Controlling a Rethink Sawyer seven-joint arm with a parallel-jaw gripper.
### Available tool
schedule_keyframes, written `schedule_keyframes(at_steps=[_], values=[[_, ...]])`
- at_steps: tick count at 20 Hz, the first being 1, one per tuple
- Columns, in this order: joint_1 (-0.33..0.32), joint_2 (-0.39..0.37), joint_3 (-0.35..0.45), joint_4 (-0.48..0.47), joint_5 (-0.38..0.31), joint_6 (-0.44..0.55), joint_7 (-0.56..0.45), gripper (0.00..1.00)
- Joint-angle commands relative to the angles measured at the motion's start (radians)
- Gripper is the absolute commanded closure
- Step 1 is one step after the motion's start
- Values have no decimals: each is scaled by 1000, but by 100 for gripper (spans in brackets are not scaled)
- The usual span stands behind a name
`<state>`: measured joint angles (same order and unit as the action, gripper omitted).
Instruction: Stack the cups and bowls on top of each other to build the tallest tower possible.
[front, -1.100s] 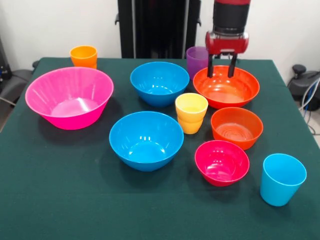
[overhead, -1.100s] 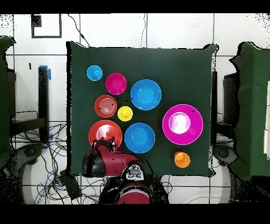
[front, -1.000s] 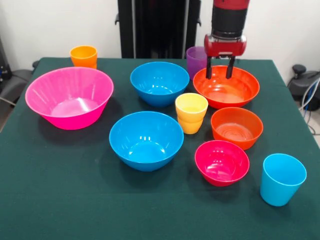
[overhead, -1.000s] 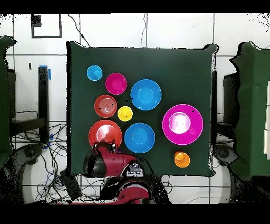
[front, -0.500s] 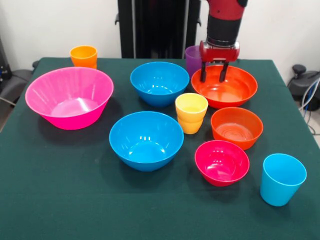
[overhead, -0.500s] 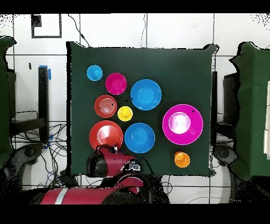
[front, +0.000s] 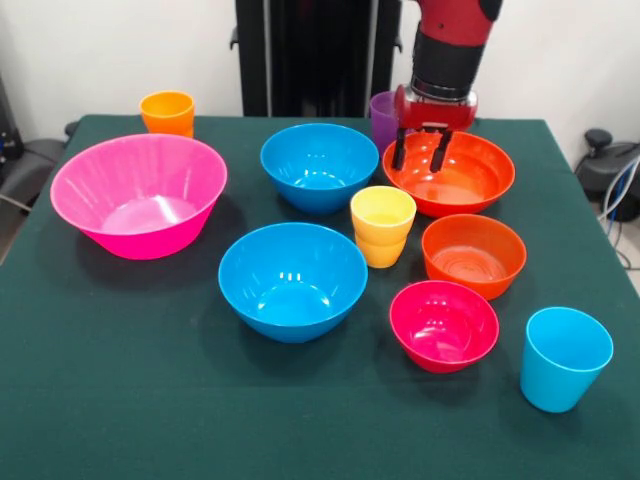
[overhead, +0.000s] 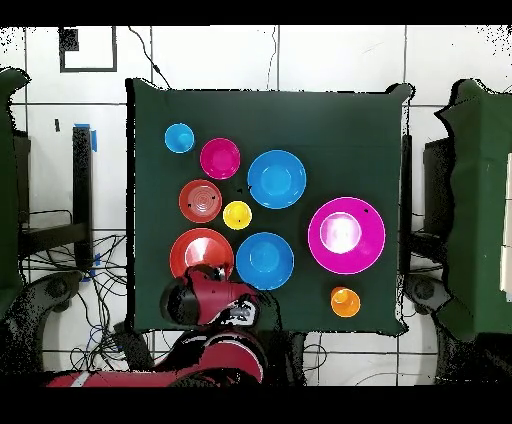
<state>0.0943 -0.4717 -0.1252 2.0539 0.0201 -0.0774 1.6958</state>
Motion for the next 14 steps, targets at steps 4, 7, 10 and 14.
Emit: schedule_keyframes(at_steps=[4,7,10,14], values=[[2,-7,56,-155,43,168,128,0],[0,-46,64,-158,45,225,127,0],[20,-71,46,-191,48,296,118,0],[26,-72,39,-240,36,359,103,0]])
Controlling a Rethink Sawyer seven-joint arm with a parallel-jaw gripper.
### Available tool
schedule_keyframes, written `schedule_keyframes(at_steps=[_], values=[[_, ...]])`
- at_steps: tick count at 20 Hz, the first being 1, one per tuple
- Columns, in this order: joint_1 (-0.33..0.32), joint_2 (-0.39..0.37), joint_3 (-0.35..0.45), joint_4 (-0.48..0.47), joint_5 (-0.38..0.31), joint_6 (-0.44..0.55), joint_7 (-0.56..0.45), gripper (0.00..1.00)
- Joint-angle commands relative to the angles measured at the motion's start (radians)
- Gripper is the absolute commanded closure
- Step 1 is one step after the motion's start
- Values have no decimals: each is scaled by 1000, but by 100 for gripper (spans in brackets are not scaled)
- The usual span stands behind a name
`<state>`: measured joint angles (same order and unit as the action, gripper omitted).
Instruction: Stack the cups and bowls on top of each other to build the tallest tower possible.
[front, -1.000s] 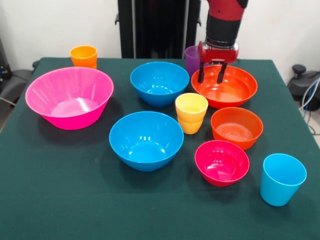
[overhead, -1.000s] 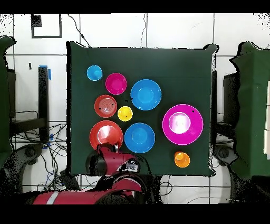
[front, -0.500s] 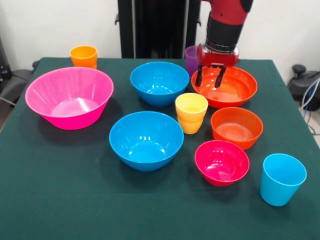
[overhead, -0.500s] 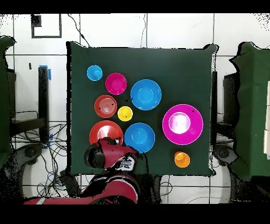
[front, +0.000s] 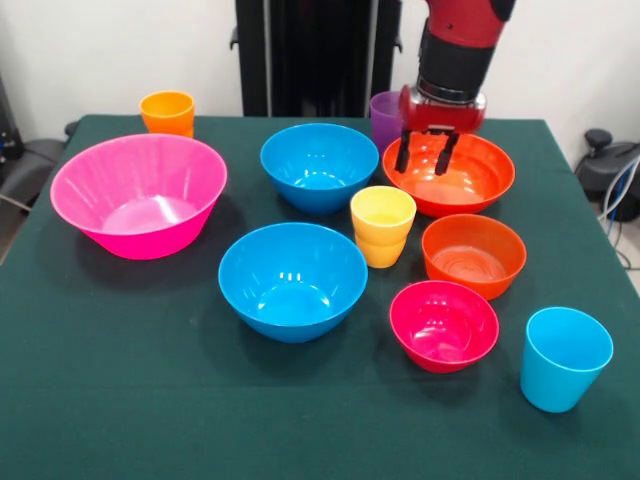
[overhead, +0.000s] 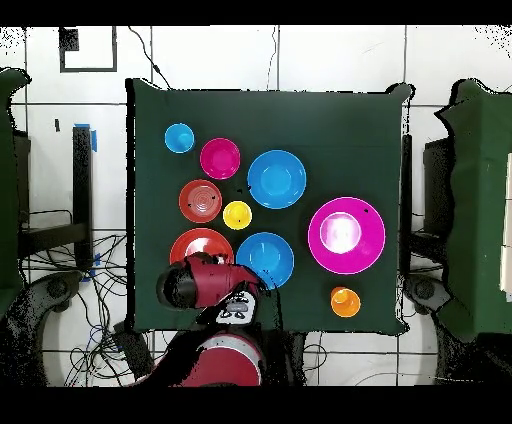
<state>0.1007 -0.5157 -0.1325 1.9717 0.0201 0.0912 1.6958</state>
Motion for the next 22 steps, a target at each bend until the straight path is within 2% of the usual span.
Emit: schedule_keyframes(at_steps=[1,4,10,18,22], values=[[15,-27,48,-165,32,194,102,0],[-1,-19,70,-185,22,217,95,0],[11,29,44,-277,-9,259,74,0],[-62,112,48,-407,-81,294,-30,0],[-93,162,61,-465,-105,292,-50,0]])
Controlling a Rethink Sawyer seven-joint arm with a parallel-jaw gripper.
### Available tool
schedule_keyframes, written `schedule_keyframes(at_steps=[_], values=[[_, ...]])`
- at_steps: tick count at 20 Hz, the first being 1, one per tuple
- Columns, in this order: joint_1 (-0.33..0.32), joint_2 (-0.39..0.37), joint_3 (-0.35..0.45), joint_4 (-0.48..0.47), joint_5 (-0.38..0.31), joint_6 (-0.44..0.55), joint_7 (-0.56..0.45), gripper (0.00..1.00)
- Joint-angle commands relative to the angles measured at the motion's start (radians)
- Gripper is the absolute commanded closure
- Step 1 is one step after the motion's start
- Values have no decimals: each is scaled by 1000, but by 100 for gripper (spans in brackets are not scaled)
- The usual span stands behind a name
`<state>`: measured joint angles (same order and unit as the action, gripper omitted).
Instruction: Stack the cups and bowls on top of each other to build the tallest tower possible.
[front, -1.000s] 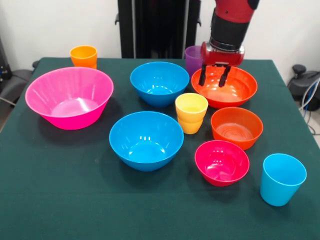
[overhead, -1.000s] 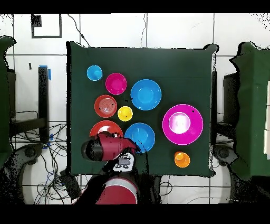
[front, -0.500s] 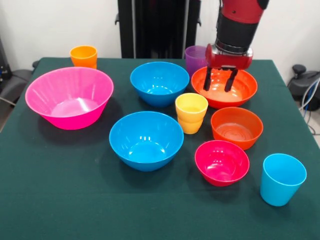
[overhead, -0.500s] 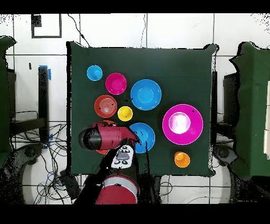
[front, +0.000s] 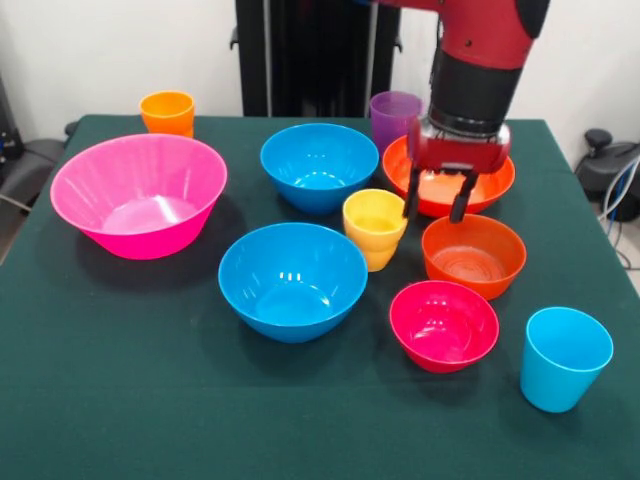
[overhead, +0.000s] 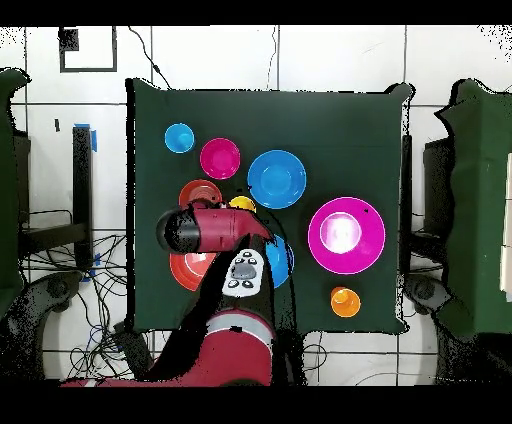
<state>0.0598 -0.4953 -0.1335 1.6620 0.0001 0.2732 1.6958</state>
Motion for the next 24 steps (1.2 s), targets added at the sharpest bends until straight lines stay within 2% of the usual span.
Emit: schedule_keyframes(at_steps=[1,7,13,20,24], values=[[-53,151,57,-166,-90,120,-48,0],[-32,155,3,-194,-120,178,-22,0],[-45,168,14,-198,-121,186,-14,0],[-1,132,-34,-171,-111,213,28,0],[13,108,-47,-122,-94,222,62,0]])
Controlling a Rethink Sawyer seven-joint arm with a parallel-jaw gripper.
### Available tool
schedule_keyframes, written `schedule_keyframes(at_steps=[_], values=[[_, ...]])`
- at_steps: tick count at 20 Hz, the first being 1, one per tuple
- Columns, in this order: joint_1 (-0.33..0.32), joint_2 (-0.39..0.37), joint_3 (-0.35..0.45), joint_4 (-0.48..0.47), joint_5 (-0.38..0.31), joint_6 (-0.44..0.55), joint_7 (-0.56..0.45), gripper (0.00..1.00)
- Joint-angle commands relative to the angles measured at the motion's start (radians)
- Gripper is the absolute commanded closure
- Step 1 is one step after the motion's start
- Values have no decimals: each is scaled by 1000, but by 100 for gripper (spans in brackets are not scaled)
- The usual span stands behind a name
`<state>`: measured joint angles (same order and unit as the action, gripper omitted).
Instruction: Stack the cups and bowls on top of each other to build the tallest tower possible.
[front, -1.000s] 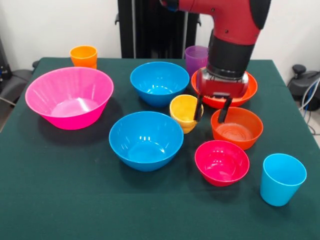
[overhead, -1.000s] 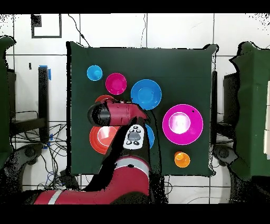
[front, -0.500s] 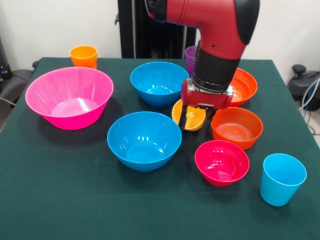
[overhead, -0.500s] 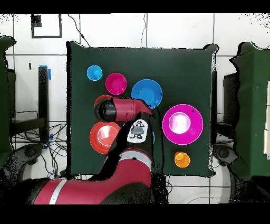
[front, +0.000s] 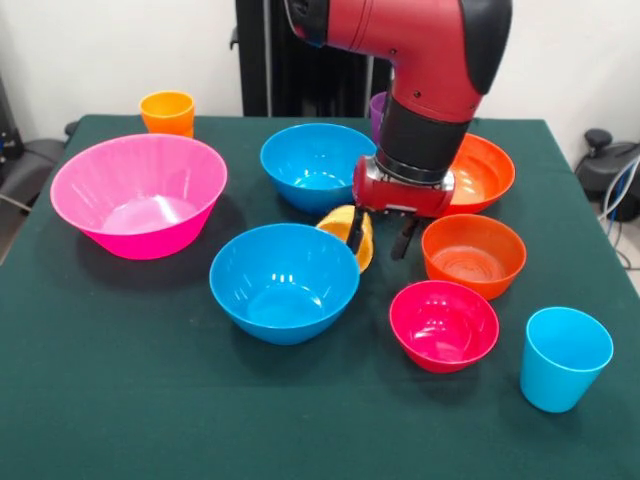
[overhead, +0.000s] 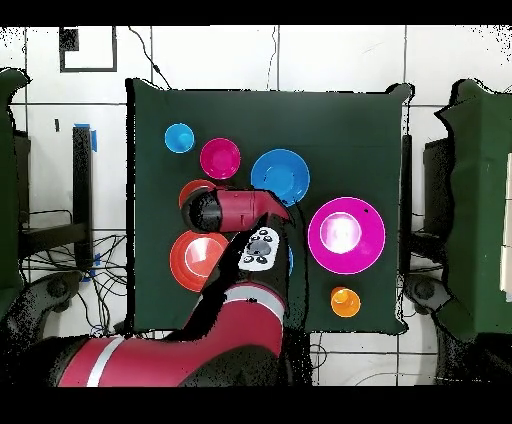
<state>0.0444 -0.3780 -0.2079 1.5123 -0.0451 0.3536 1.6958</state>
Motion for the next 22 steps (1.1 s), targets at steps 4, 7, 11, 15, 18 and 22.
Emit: schedule_keyframes(at_steps=[4,7,11,15,18,22], values=[[51,-15,6,46,-29,147,105,0],[70,-24,-15,55,-15,167,129,0],[103,-52,-71,79,3,203,177,0],[117,-67,-109,89,18,233,198,0],[102,-43,-93,99,29,221,193,0],[57,-9,-44,110,33,166,165,0]])
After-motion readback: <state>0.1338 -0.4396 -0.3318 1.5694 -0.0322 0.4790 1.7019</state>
